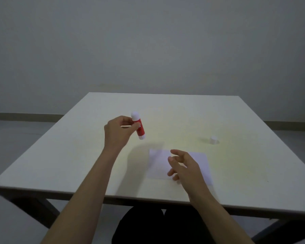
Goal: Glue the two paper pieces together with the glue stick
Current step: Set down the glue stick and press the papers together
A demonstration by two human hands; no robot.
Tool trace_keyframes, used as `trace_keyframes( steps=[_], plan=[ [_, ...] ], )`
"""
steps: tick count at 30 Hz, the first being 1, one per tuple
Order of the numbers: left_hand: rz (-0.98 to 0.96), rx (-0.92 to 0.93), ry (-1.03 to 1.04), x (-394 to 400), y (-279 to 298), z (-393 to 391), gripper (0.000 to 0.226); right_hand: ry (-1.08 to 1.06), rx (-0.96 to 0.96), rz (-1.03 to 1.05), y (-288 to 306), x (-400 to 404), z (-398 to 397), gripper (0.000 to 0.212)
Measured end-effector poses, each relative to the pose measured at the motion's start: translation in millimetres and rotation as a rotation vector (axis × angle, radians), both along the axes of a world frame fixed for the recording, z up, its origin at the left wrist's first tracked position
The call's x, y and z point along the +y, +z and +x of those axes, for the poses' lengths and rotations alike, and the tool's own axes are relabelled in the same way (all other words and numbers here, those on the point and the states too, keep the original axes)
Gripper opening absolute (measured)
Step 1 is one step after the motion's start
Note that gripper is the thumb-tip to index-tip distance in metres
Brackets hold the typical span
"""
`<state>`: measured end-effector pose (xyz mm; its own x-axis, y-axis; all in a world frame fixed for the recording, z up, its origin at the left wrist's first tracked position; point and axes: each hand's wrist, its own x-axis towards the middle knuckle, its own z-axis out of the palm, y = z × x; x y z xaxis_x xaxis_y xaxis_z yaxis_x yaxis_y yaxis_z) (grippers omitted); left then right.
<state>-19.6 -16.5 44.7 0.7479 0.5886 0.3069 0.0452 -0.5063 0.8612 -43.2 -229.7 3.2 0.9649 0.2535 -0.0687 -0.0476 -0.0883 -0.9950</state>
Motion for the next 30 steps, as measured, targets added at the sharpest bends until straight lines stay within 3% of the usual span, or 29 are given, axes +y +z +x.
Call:
trace_keyframes(
  steps=[3,9,13,18,24,27,30],
  plan=[
    [0.082,0.062,-0.002,4,-9,16,0.011,0.008,-0.047,-0.052,-5,-2,-4,0.017],
    [0.057,0.086,0.01,4,-32,26,0.014,0.051,-0.155,-0.175,-10,0,-8,0.019],
    [0.046,0.094,0.006,3,-36,25,0.017,0.073,-0.386,-0.37,-13,8,-9,0.019],
    [0.024,0.047,0.025,3,-44,23,0.024,0.148,-0.707,-0.873,-15,27,-7,0.031],
    [0.042,0.02,0.007,4,-50,25,0.02,0.189,-0.941,-1.101,-6,43,-13,0.028],
    [0.042,-0.024,-0.009,5,-55,25,0.046,0.177,-0.907,-1.254,1,43,-20,0.033],
    [0.042,-0.06,0.023,3,-60,23,0.078,0.1,-1.028,-1.275,3,47,-29,0.029]
  ],
)
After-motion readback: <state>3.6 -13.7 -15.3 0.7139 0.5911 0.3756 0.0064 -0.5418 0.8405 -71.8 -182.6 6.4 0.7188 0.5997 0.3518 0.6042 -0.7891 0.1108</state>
